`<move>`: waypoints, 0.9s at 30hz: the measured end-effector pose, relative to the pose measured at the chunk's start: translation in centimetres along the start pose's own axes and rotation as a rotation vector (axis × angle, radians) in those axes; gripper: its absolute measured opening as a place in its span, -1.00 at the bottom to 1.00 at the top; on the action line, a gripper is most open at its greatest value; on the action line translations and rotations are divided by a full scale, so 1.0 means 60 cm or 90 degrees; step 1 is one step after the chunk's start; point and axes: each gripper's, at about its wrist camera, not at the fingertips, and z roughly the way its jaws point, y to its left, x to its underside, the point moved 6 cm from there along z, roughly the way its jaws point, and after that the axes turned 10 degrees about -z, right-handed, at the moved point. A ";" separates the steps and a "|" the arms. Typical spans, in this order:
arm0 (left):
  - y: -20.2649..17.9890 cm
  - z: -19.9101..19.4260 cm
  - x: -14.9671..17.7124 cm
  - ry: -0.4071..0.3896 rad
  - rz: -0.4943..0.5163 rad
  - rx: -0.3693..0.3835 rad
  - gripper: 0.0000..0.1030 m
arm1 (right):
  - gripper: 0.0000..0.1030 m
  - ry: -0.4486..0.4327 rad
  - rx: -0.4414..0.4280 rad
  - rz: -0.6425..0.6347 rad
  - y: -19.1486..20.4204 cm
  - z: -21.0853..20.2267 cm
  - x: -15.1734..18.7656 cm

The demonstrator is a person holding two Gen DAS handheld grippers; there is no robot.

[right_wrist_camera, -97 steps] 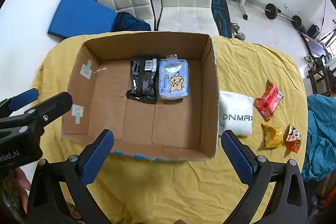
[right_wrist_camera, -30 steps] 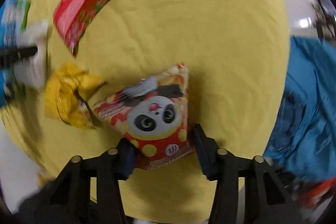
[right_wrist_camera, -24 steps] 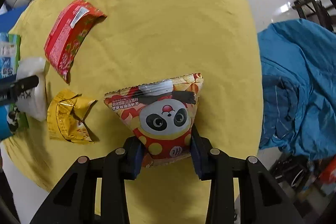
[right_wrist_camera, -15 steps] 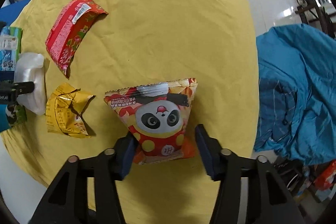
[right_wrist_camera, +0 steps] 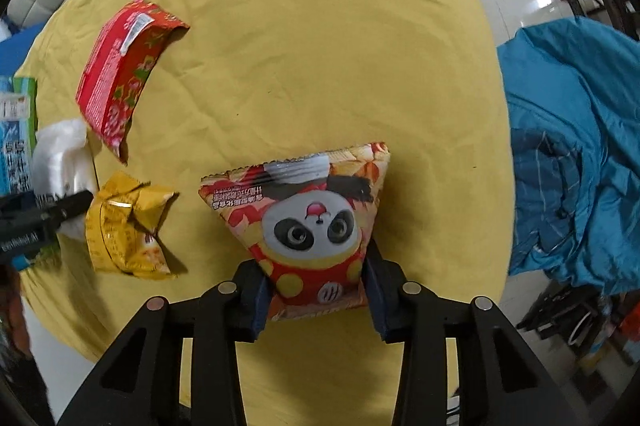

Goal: Organize soft objects
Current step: 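Grasp the white ONMAX pouch with the left tool while the right tool grasps the panda bag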

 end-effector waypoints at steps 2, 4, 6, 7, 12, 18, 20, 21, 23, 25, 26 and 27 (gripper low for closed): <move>0.006 0.018 0.004 0.002 0.000 0.003 0.75 | -0.10 0.001 0.001 -0.007 0.000 0.005 -0.003; 0.000 0.031 0.002 0.011 -0.004 0.009 0.81 | -0.10 0.005 -0.002 -0.005 -0.002 0.009 -0.005; 0.000 0.041 0.003 0.015 -0.011 0.015 0.85 | -0.10 0.005 -0.004 -0.007 -0.003 0.013 -0.007; -0.005 0.040 0.002 0.001 -0.019 0.021 0.90 | -0.10 0.005 -0.005 -0.007 -0.002 0.013 -0.007; 0.018 0.030 0.006 -0.046 -0.053 0.053 0.99 | -0.10 0.006 -0.009 -0.007 -0.006 0.012 -0.010; 0.083 0.046 0.040 -0.047 -0.099 0.091 0.57 | -0.11 0.007 -0.018 0.007 -0.027 0.020 -0.001; 0.095 0.038 0.044 -0.053 -0.118 0.102 0.50 | -0.13 0.000 -0.013 0.012 -0.029 0.020 0.002; 0.097 0.032 0.043 -0.052 -0.118 0.111 0.48 | -0.17 -0.002 -0.009 0.013 -0.029 0.019 0.003; 0.102 0.022 0.049 -0.058 -0.108 0.108 0.47 | -0.20 -0.007 0.000 0.020 -0.025 0.017 0.007; 0.102 0.010 0.054 -0.077 -0.091 0.087 0.46 | -0.23 -0.017 0.003 0.034 -0.022 0.010 0.011; 0.105 0.003 0.060 -0.088 -0.085 0.077 0.46 | -0.24 -0.022 0.002 0.041 -0.020 0.007 0.013; 0.096 -0.003 0.060 -0.103 -0.078 0.067 0.46 | -0.24 -0.026 0.001 0.048 -0.019 0.003 0.014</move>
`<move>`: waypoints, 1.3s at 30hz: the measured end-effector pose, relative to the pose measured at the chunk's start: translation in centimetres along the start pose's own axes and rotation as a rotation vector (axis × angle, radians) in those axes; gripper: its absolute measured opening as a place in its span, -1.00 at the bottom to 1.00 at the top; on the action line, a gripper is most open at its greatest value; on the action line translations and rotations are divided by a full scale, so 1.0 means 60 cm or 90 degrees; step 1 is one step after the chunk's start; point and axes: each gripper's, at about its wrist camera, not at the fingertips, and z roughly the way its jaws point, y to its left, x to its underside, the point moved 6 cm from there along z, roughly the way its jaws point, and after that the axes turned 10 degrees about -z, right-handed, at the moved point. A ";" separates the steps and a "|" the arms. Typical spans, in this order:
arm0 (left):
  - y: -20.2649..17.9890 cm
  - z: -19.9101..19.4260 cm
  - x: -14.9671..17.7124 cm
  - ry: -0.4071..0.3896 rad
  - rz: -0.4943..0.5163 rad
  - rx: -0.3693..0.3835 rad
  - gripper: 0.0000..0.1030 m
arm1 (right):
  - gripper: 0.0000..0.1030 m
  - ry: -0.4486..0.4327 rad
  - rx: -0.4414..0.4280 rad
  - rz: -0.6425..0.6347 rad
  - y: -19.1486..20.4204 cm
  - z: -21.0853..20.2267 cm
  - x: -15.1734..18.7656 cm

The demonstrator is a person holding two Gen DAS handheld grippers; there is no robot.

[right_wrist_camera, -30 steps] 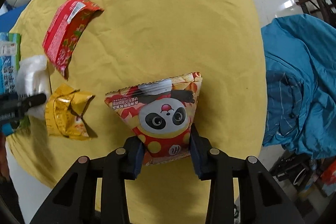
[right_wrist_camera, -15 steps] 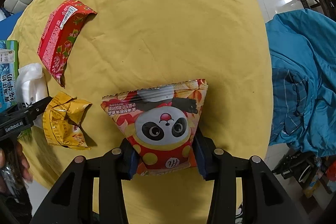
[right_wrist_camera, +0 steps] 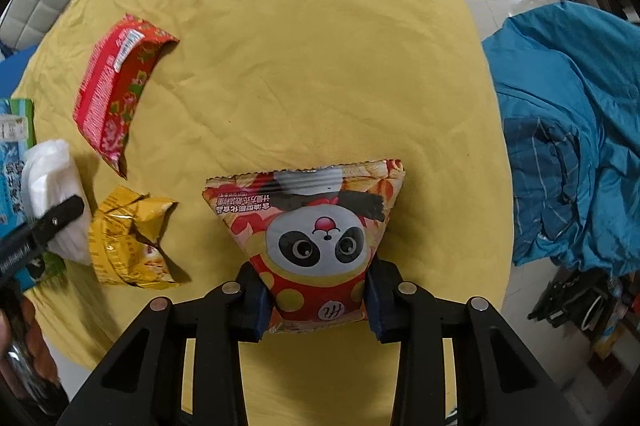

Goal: Organize soft objects
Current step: 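Grasp the white ONMAX pouch with the left tool while the right tool grasps the panda bag, then carry both bags into the box and open both tools to release them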

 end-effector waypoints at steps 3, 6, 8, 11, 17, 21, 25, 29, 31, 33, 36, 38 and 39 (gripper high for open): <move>0.002 -0.026 0.013 -0.028 0.011 -0.004 0.45 | -0.25 -0.018 -0.006 0.016 0.006 -0.017 0.006; 0.009 -0.070 0.029 -0.059 0.015 0.005 0.44 | -0.25 -0.041 -0.006 0.021 0.017 -0.042 0.013; 0.006 -0.094 0.039 -0.076 0.019 0.012 0.44 | -0.26 -0.059 -0.002 0.019 0.029 -0.063 0.016; 0.034 -0.162 0.037 -0.100 0.032 0.035 0.44 | -0.26 -0.087 -0.008 0.015 0.052 -0.099 0.019; 0.051 -0.263 0.045 -0.145 0.044 0.070 0.44 | -0.26 -0.140 -0.025 -0.012 0.137 -0.172 0.023; 0.079 -0.299 0.045 -0.176 0.048 0.082 0.44 | -0.26 -0.167 -0.031 -0.037 0.205 -0.213 0.028; 0.121 -0.325 0.037 -0.200 0.049 0.092 0.44 | -0.26 -0.187 -0.044 -0.068 0.292 -0.248 0.038; 0.167 -0.354 0.018 -0.221 0.032 0.105 0.44 | -0.26 -0.200 -0.058 -0.099 0.378 -0.266 0.041; 0.188 -0.363 0.009 -0.230 0.024 0.107 0.44 | -0.26 -0.200 -0.068 -0.117 0.435 -0.270 0.040; 0.225 -0.377 0.002 -0.240 0.015 0.105 0.44 | -0.26 -0.197 -0.078 -0.133 0.490 -0.267 0.037; 0.301 -0.394 -0.016 -0.245 -0.011 0.100 0.44 | -0.26 -0.191 -0.089 -0.155 0.561 -0.260 0.030; 0.346 -0.396 -0.029 -0.244 -0.031 0.094 0.44 | -0.26 -0.183 -0.093 -0.169 0.616 -0.246 0.024; 0.369 -0.396 -0.036 -0.243 -0.041 0.091 0.44 | -0.26 -0.177 -0.096 -0.175 0.636 -0.236 0.022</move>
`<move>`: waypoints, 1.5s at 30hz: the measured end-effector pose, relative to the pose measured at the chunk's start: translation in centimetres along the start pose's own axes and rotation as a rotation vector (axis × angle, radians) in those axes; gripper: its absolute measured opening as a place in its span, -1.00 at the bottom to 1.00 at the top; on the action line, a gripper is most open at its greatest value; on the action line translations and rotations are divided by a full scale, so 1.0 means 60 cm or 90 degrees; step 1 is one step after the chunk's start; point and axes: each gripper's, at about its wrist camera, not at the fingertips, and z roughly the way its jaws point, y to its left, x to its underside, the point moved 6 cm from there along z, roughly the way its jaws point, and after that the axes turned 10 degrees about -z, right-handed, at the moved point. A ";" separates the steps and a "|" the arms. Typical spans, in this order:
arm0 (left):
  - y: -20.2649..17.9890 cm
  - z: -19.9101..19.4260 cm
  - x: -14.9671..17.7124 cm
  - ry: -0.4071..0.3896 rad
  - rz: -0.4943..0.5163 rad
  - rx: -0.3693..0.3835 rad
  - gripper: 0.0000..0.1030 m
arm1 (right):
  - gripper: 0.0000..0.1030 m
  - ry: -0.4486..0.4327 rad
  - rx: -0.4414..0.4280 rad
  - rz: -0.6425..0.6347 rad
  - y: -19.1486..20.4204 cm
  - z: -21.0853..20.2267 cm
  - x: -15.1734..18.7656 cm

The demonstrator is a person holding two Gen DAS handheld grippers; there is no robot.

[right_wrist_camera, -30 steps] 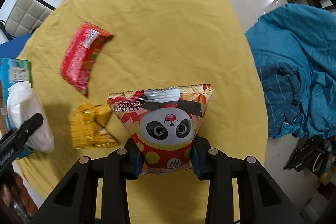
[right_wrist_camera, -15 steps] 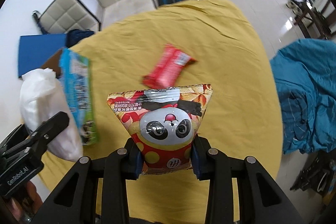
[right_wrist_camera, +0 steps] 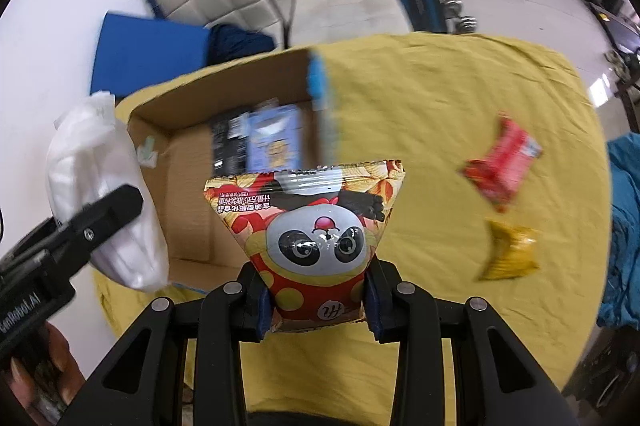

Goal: Organize soft objects
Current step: 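Carry both bags into the box and open both tools to release them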

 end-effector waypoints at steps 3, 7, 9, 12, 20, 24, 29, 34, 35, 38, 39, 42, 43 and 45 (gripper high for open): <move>0.070 0.008 -0.024 0.003 -0.023 -0.023 0.44 | -0.26 0.019 0.017 -0.015 0.050 0.051 -0.015; 0.151 0.049 -0.045 0.035 -0.054 -0.045 0.44 | -0.26 0.058 0.041 -0.011 0.080 0.131 -0.022; 0.184 0.080 -0.053 0.055 -0.068 -0.055 0.44 | -0.26 0.082 0.057 -0.003 0.084 0.170 -0.019; 0.216 0.124 -0.063 0.085 -0.089 -0.058 0.44 | -0.26 0.106 0.082 -0.003 0.081 0.218 -0.018; 0.253 0.254 -0.087 0.154 -0.098 -0.085 0.45 | -0.26 0.150 0.132 0.003 0.077 0.302 -0.010; 0.257 0.302 -0.098 0.173 -0.094 -0.100 0.45 | -0.26 0.162 0.142 0.007 0.074 0.320 -0.007; 0.262 0.345 -0.105 0.195 -0.086 -0.121 0.51 | -0.25 0.177 0.144 0.007 0.076 0.337 -0.003; 0.260 0.352 -0.098 0.212 -0.086 -0.120 0.51 | -0.22 0.183 0.140 0.005 0.073 0.340 -0.007; 0.260 0.352 -0.097 0.214 -0.088 -0.118 0.51 | -0.22 0.185 0.141 0.002 0.073 0.341 -0.008; 0.259 0.349 -0.095 0.222 -0.097 -0.112 0.51 | -0.16 0.190 0.135 0.003 0.071 0.336 -0.012; 0.258 0.347 -0.093 0.226 -0.097 -0.112 0.51 | -0.12 0.189 0.131 0.004 0.070 0.332 -0.010; 0.253 0.344 -0.095 0.233 -0.093 -0.112 0.51 | 0.02 0.187 0.120 0.001 0.075 0.320 -0.014; 0.246 0.341 -0.101 0.234 -0.093 -0.113 0.51 | 0.08 0.185 0.116 -0.001 0.078 0.315 -0.015; 0.244 0.336 -0.101 0.236 -0.093 -0.113 0.51 | 0.18 0.182 0.109 -0.004 0.084 0.308 -0.016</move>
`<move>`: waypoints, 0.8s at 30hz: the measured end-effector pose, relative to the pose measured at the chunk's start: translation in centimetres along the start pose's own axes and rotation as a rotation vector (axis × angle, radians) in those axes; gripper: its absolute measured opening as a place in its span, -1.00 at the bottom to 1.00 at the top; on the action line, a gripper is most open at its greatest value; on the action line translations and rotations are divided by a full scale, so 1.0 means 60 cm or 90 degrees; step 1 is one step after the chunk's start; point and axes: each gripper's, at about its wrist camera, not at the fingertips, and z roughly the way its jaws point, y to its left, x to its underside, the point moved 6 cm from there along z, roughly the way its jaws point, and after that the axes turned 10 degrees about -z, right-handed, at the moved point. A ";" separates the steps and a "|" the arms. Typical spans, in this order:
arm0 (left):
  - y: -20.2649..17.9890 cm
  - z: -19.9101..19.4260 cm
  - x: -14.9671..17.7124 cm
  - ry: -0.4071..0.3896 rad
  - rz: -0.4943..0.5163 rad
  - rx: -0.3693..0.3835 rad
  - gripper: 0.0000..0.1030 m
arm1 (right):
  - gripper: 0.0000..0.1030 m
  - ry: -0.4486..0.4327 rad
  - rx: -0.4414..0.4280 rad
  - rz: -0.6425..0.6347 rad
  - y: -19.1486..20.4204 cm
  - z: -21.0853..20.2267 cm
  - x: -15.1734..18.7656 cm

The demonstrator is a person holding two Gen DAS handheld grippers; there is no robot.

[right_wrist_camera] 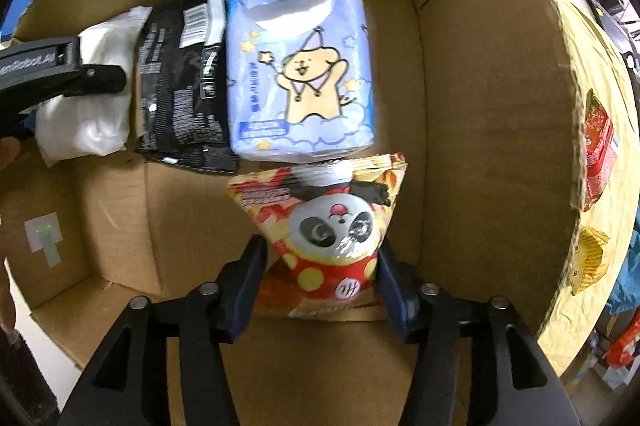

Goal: Organize soft objects
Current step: 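Carry both bags into the box and open both tools to release them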

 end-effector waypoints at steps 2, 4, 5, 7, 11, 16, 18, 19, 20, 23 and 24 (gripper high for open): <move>-0.002 -0.005 0.002 0.001 0.001 0.000 0.52 | 0.26 -0.004 -0.005 -0.001 0.006 -0.010 0.003; -0.008 -0.013 0.005 0.001 -0.001 0.001 0.52 | 0.41 -0.004 -0.018 0.000 0.012 -0.020 0.004; -0.007 -0.016 0.001 0.002 -0.003 0.002 0.53 | 0.45 -0.006 -0.021 0.000 0.013 -0.024 0.004; -0.008 -0.023 0.006 0.000 -0.004 0.003 0.55 | 0.58 -0.012 -0.020 -0.003 0.019 -0.039 0.003; -0.009 -0.039 0.024 -0.009 0.002 -0.005 0.74 | 0.78 -0.029 -0.014 -0.003 0.025 -0.065 -0.003; -0.006 -0.069 0.038 -0.024 0.009 0.009 0.82 | 0.88 -0.049 -0.003 0.000 0.010 -0.089 -0.007; -0.007 -0.085 0.045 -0.034 0.012 0.013 0.82 | 0.95 -0.056 0.001 0.001 0.008 -0.106 -0.011; -0.009 -0.094 0.054 -0.039 0.015 0.020 0.82 | 0.95 -0.064 0.005 0.000 0.007 -0.114 -0.012; -0.013 -0.106 0.062 -0.046 0.018 0.023 0.83 | 0.95 -0.069 0.007 -0.002 0.006 -0.121 -0.011; -0.013 -0.134 0.090 -0.069 0.022 0.038 0.94 | 0.97 -0.087 0.016 -0.010 0.003 -0.134 -0.007; -0.013 -0.145 0.102 -0.077 0.022 0.045 0.99 | 1.00 -0.093 0.018 -0.011 0.001 -0.143 -0.004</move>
